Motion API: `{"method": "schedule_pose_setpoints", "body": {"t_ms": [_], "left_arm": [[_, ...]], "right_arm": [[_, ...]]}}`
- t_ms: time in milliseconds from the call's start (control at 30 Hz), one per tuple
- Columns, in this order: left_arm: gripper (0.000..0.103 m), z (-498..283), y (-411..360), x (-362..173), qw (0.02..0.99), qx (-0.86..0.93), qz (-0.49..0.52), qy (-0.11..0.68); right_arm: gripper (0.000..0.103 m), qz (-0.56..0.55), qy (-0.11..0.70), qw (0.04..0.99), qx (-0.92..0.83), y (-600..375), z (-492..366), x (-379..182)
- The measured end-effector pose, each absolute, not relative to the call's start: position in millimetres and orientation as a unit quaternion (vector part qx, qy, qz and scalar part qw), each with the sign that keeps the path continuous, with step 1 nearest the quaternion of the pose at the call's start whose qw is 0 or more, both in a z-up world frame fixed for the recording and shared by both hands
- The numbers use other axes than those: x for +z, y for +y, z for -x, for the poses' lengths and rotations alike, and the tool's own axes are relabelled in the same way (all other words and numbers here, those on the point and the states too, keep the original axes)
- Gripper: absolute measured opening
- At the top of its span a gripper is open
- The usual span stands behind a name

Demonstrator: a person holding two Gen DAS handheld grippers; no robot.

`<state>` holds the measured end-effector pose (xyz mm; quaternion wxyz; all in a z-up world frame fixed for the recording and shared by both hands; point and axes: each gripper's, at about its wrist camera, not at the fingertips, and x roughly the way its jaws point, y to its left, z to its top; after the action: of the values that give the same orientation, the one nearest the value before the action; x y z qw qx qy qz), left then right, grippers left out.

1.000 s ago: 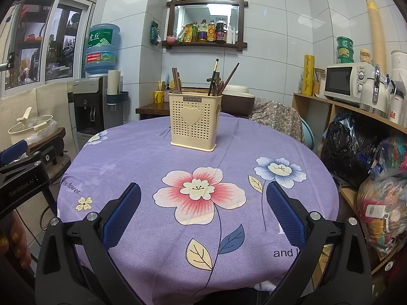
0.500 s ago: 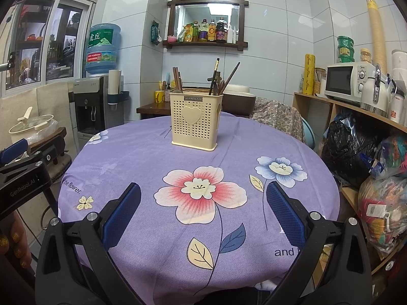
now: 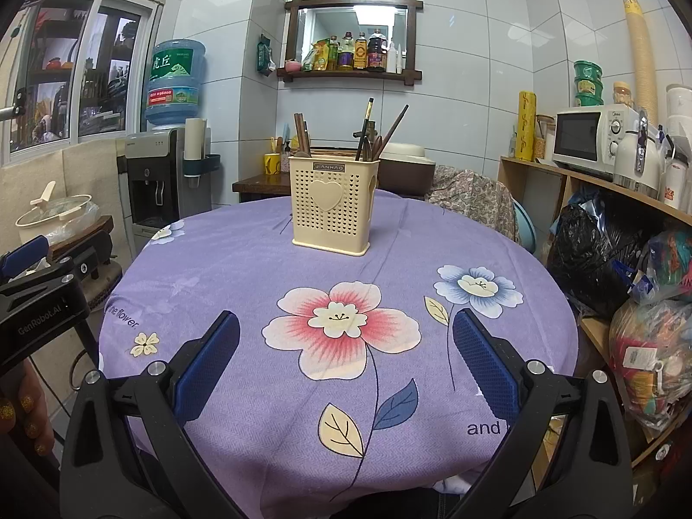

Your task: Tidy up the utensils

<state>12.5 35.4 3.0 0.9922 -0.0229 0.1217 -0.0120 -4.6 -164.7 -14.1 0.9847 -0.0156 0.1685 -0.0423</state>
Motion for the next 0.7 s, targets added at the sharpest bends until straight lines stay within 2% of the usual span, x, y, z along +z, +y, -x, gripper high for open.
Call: {"method": "schedule_pose_setpoints", "body": {"t_ms": [700], "left_arm": [[0.098, -14.1, 39.6, 3.4, 0.992, -0.016, 0.022, 0.123]], "right_arm": [[0.097, 0.015, 0.169, 0.985, -0.042, -164.6, 5.0, -14.6]]}}
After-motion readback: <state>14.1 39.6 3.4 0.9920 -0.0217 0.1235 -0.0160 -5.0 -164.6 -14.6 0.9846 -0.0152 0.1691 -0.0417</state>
